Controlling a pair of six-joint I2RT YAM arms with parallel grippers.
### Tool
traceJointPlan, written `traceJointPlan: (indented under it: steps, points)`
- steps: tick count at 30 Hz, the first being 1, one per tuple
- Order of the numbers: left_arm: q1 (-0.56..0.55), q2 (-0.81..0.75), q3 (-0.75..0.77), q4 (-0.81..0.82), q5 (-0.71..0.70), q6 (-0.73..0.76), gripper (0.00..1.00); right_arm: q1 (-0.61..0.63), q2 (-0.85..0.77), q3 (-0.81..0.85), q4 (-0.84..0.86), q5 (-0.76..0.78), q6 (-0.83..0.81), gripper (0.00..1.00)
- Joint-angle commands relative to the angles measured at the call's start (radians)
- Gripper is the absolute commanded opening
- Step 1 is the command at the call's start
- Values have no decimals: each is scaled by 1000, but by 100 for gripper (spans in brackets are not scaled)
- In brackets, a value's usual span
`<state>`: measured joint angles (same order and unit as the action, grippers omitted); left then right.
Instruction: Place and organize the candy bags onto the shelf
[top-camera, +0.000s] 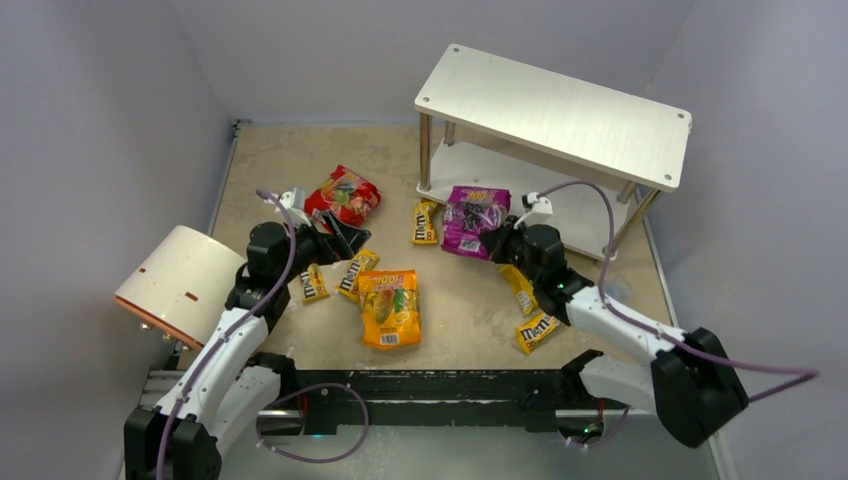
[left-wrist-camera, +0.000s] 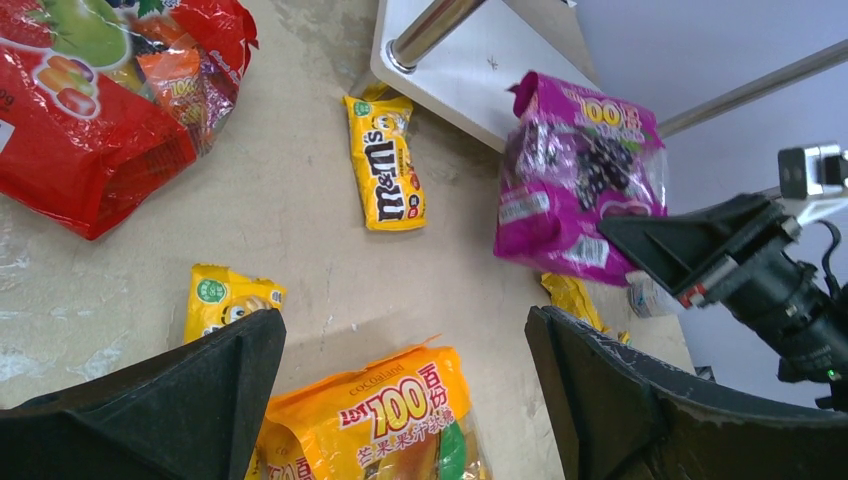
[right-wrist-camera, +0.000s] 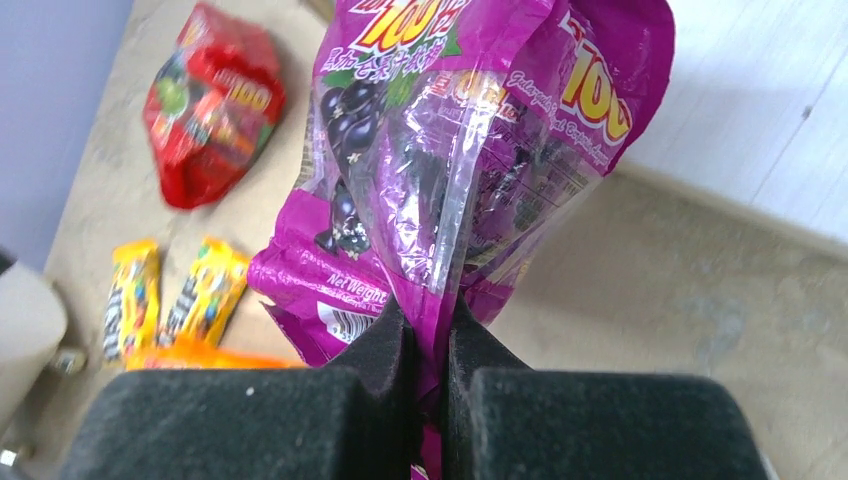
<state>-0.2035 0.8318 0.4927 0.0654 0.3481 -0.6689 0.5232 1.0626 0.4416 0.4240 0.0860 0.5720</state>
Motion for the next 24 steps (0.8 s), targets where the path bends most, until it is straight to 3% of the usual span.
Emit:
traceJointPlan:
  steps: [1, 8, 16, 19, 24]
  points:
    - [-4, -35, -13, 17, -13, 9, 100, 0, 154, 195, 279, 196, 43, 0]
    - [-5, -44, -15, 8, -12, 0, 100, 0, 417, 385, 358, 301, -11, 0]
    - [-5, -46, -19, -3, -26, -7, 100, 0, 584, 523, 346, 395, -43, 0]
    - [-6, -41, -21, -16, -32, -12, 100, 0, 614, 556, 308, 421, -56, 14]
    - [-6, -45, -35, -48, -43, -36, 100, 0, 623, 592, 204, 461, -81, 61]
